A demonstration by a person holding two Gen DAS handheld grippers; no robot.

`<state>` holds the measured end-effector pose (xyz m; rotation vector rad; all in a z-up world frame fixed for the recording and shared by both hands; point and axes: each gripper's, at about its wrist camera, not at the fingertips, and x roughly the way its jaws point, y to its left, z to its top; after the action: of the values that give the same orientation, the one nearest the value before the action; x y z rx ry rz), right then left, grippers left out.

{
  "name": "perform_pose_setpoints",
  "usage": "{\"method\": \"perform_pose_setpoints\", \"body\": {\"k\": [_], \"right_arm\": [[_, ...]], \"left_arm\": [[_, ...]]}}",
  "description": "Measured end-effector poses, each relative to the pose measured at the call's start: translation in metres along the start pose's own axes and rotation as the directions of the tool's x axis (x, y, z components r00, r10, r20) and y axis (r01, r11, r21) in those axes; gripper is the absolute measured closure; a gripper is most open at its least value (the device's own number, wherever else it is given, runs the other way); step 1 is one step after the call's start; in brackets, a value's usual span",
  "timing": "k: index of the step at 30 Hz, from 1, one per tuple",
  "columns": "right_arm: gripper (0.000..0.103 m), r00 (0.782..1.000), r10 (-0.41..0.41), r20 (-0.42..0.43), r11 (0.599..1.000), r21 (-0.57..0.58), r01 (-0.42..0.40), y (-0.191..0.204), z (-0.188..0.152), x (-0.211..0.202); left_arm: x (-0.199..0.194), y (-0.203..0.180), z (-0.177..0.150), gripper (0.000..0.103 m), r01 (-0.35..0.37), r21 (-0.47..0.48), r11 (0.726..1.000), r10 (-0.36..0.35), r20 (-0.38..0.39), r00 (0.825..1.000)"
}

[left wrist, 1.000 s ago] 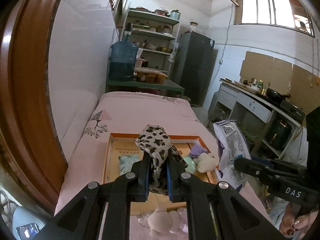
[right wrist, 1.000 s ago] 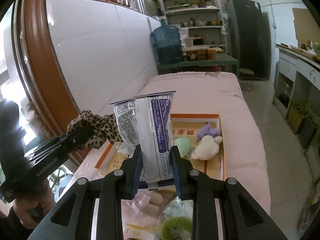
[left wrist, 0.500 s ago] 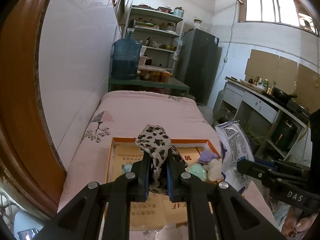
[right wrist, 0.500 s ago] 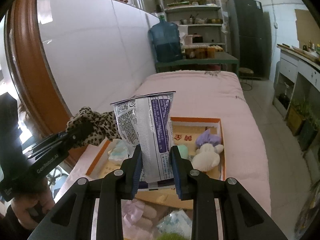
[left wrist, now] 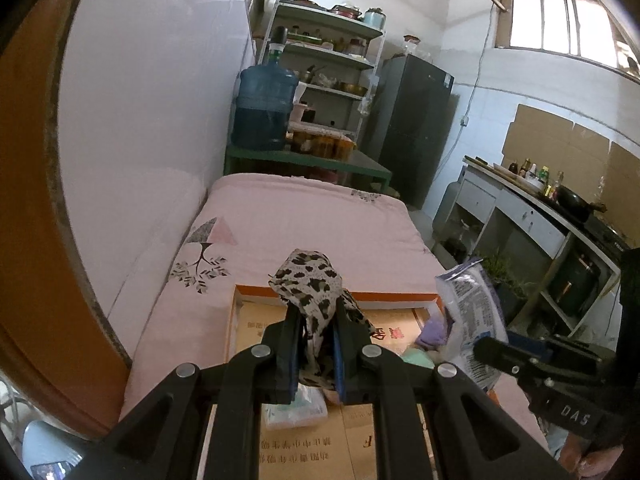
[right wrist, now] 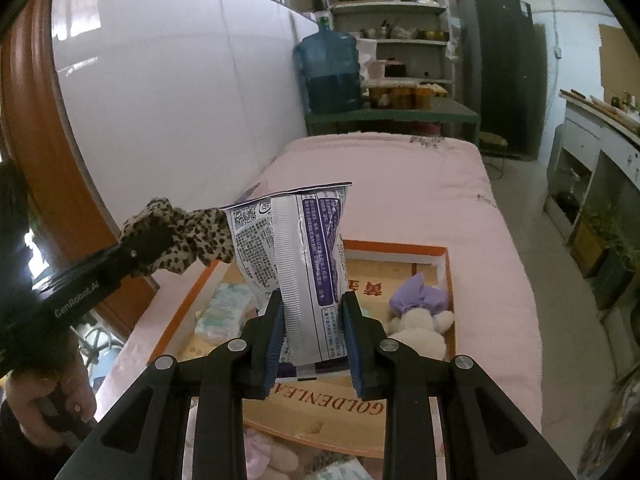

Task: Organize soft objects
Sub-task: 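Carry the scrunchie and snack bag over the box lid with both tools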

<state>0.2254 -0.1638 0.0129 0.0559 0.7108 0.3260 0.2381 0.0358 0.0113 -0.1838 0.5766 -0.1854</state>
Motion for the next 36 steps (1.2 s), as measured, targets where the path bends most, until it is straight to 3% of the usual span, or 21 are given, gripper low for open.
{"method": "perform_pose_setpoints", "body": {"k": [12, 36], "right_arm": [[0.074, 0.997, 0.004, -0.074, 1.0, -0.019, -0.006, 0.004, 0.0, 0.045], [0.074, 0.991, -0.025, -0.134, 0.999, -0.043, 0.019, 0.005, 0.008, 0.095]], "left_arm": [[0.038, 0.006, -0.004, 0.09, -0.019, -0.009, 1.0, 0.019, -0.071, 0.997], [0.083, 0.015, -0.012, 0.09, -0.058, 0.006, 0.998, 0.058, -0.158, 0.986]]}}
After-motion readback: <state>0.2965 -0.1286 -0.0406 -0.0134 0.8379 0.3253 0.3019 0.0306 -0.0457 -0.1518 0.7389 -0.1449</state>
